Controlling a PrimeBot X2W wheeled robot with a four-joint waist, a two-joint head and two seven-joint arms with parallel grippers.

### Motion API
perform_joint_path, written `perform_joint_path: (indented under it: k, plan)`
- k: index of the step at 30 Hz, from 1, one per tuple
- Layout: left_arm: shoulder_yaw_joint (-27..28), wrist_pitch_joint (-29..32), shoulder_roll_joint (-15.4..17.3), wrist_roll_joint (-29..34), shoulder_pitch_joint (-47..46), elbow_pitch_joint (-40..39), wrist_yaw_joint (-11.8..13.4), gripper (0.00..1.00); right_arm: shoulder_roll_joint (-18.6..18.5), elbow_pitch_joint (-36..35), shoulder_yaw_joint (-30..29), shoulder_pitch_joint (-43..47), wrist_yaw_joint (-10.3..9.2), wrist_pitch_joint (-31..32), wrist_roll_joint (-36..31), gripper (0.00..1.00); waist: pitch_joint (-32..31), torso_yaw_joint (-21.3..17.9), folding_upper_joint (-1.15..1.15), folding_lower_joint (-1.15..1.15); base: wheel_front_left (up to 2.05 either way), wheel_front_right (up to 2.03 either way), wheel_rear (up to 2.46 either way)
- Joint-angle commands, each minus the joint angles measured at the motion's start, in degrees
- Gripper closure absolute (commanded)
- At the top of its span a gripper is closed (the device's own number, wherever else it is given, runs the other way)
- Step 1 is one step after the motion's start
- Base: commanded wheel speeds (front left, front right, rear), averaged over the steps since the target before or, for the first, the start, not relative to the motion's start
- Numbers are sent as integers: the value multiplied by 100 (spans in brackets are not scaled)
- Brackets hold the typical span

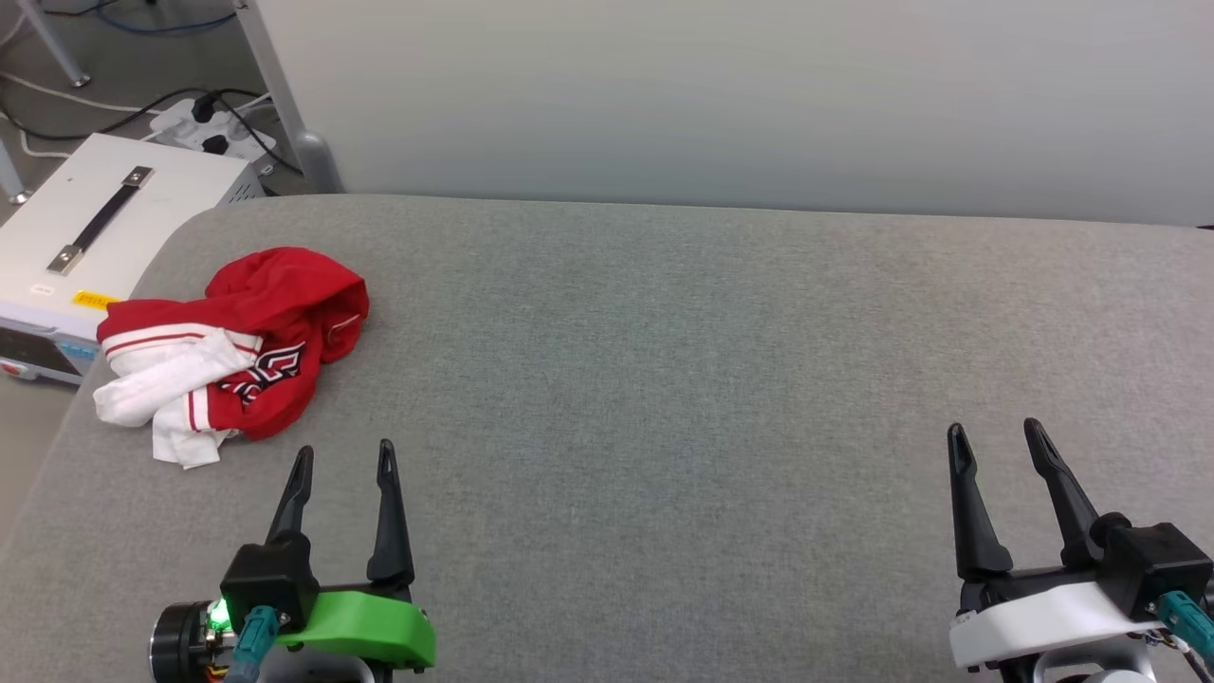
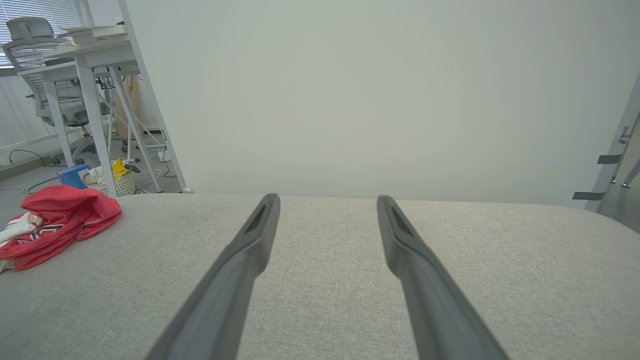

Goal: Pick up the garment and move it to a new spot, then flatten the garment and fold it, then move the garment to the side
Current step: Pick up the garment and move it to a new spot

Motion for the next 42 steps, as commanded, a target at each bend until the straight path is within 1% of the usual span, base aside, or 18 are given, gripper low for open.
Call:
perform_joint_path:
  k: [1, 19, 26, 30, 36, 39, 42]
  plan:
    - [37, -43, -27, -35, -1, 3, 39, 0, -7, -17, 16, 58, -4, -59, -13, 0, 81, 210, 0, 0, 0, 0, 0]
    - [292, -43, -27, -218, -67, 71, 50, 0, -7, -90, 73, -60, -4, -59, -143, 0, 272, 1632, 0, 0, 0, 0, 0]
    - [406, -43, -27, -346, -62, 112, 55, 0, -7, -104, 121, -104, -4, -59, -208, 0, 341, 2031, 0, 0, 0, 0, 0]
    - [462, -43, -27, -383, -60, 132, 45, 0, -7, -102, 124, -118, -4, -59, -230, 0, 363, 2158, 0, 0, 0, 0, 0]
    - [551, -43, -27, -448, -106, 165, -23, 0, -7, -104, 165, -139, -4, -59, -251, 0, 401, 2203, 0, 0, 0, 0, 0]
    - [662, -43, -27, -516, -250, 167, -187, 0, -7, -119, 194, -172, -4, -59, -282, 0, 461, 2166, 0, 0, 0, 0, 0]
    - [890, -43, -13, -482, -593, 221, -487, 0, -7, -155, 221, -229, -4, -59, -349, 0, 579, 2097, 0, 0, 0, 0, 0]
